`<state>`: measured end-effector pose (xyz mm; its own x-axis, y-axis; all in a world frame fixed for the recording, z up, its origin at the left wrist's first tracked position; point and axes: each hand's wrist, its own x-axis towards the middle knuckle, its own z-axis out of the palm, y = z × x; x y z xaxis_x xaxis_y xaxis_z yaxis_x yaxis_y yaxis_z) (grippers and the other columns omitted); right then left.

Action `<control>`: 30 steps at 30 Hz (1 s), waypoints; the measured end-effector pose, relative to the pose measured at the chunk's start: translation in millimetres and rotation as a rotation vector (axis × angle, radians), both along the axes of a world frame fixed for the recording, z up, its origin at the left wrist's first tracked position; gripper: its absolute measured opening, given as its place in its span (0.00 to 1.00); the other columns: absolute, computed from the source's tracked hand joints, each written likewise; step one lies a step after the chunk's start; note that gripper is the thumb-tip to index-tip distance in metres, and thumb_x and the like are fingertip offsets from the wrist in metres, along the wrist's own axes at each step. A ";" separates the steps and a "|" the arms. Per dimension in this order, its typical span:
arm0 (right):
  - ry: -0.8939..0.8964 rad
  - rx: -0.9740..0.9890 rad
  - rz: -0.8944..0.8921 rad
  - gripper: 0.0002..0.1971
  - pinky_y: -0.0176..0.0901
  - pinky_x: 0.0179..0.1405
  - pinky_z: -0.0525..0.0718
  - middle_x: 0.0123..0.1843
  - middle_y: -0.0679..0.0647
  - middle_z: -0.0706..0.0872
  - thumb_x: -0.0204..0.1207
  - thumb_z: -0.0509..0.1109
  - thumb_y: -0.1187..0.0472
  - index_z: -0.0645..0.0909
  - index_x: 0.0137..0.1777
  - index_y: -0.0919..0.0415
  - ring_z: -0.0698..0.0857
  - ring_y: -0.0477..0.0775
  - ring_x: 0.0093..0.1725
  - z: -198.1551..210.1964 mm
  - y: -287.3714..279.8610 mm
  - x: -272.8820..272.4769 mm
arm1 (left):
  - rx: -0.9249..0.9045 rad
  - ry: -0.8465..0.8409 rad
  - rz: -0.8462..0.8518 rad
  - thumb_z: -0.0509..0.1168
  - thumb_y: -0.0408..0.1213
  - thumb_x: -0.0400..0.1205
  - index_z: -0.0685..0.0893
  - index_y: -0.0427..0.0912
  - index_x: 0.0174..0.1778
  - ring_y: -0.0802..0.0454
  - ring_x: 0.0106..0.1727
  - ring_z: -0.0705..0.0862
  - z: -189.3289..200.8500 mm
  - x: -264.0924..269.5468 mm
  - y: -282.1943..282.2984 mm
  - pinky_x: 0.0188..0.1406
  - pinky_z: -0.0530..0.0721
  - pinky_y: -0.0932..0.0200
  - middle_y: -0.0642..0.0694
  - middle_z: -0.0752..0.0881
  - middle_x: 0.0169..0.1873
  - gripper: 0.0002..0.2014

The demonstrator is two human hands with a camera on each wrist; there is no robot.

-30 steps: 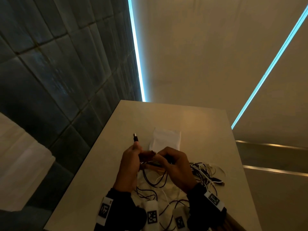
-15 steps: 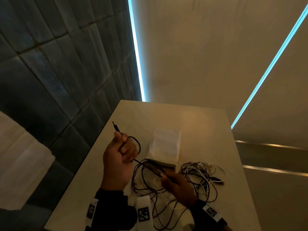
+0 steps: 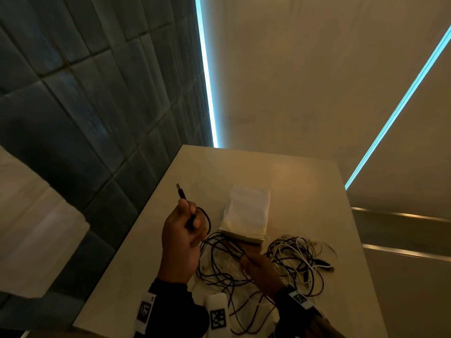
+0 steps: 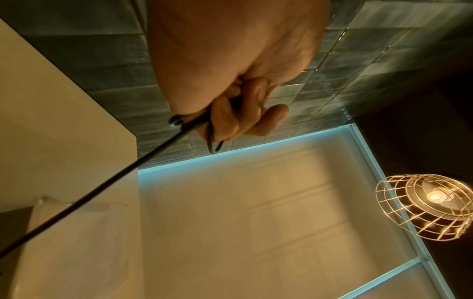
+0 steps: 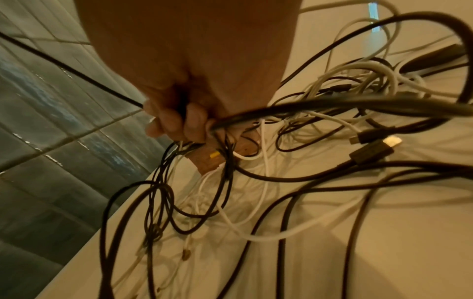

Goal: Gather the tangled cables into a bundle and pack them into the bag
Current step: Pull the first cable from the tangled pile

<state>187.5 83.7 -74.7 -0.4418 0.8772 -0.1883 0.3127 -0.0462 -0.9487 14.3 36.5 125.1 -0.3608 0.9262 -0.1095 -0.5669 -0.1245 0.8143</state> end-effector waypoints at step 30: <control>0.277 0.047 0.017 0.20 0.32 0.33 0.73 0.25 0.49 0.77 0.72 0.70 0.46 0.81 0.27 0.60 0.75 0.41 0.28 51.2 8.8 -1.6 | -0.015 0.036 0.031 0.49 0.44 0.90 0.70 0.41 0.33 0.57 0.21 0.57 -6.7 29.5 2.4 0.20 0.60 0.62 0.52 0.62 0.22 0.20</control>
